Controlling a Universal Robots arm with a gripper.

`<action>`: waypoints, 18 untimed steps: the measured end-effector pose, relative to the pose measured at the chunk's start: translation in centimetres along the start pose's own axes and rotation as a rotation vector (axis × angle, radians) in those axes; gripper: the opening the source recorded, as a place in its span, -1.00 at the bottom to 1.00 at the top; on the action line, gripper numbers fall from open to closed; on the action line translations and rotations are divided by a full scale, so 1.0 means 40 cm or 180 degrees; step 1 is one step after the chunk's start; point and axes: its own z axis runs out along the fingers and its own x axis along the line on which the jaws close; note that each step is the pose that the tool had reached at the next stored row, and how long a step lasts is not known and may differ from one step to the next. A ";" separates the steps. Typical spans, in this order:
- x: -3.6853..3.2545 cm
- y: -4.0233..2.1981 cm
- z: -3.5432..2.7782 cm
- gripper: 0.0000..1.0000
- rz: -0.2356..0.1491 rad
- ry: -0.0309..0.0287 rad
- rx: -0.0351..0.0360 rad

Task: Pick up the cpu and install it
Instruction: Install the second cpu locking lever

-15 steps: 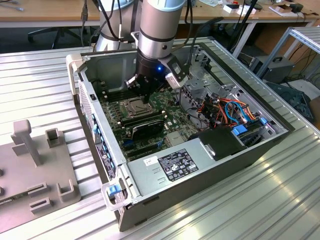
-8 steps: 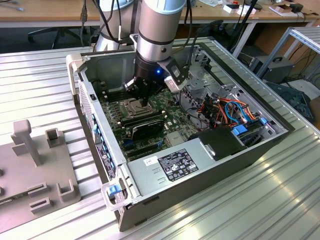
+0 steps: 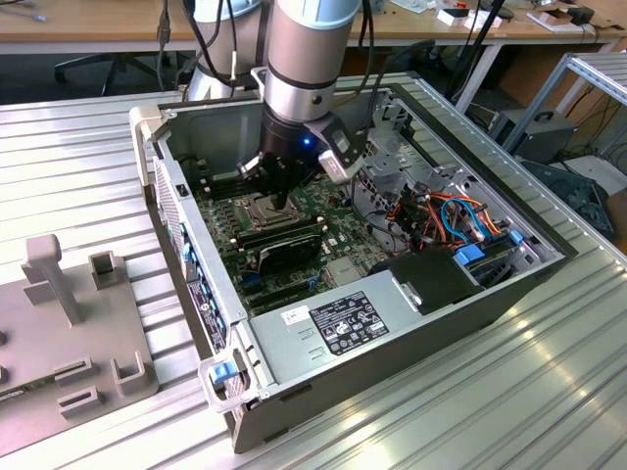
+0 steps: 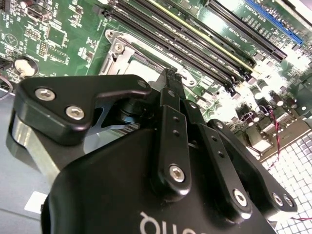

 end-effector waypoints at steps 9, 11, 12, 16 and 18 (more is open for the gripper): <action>0.023 -0.001 0.016 -0.79 0.0000 0.0000 0.0002; 0.029 -0.001 0.018 -0.79 0.0000 0.0000 0.0004; 0.032 -0.001 0.019 -0.79 0.0000 0.0000 0.0004; 0.038 -0.001 0.020 -0.79 0.0000 0.0000 0.0006; 0.038 -0.001 0.020 -0.79 -0.0001 0.0000 0.0006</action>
